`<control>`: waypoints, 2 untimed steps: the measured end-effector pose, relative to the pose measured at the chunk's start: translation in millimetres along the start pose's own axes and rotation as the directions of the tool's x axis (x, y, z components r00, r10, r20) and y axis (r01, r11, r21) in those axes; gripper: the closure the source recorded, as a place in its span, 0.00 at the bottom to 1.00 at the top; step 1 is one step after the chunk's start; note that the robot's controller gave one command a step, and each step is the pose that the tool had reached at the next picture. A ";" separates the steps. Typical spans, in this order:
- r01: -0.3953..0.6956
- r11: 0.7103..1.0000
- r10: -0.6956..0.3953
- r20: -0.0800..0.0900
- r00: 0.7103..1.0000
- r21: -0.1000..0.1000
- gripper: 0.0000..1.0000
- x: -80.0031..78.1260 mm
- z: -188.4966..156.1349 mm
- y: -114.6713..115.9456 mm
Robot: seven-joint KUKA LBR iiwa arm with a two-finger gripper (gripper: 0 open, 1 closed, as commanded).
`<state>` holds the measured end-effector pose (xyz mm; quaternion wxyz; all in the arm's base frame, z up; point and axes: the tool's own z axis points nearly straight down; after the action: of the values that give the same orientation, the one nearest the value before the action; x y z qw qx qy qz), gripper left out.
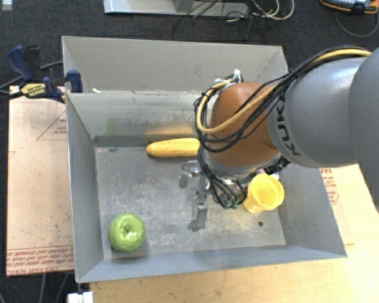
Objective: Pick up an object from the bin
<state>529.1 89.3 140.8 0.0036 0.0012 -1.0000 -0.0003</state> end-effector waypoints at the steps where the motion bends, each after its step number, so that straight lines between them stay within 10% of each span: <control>1: -0.002 1.000 0.002 0.007 1.000 -0.001 0.00 -1.6 -4.5 -0.3; 2: 0.037 0.999 -0.037 0.010 0.999 0.000 0.00 -22.9 17.9 44.5</control>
Offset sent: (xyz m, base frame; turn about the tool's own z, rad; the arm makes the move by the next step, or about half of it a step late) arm 0.0464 0.1122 -0.0538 -0.0983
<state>551.7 133.8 122.8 -0.0016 0.0197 -0.9998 -0.0003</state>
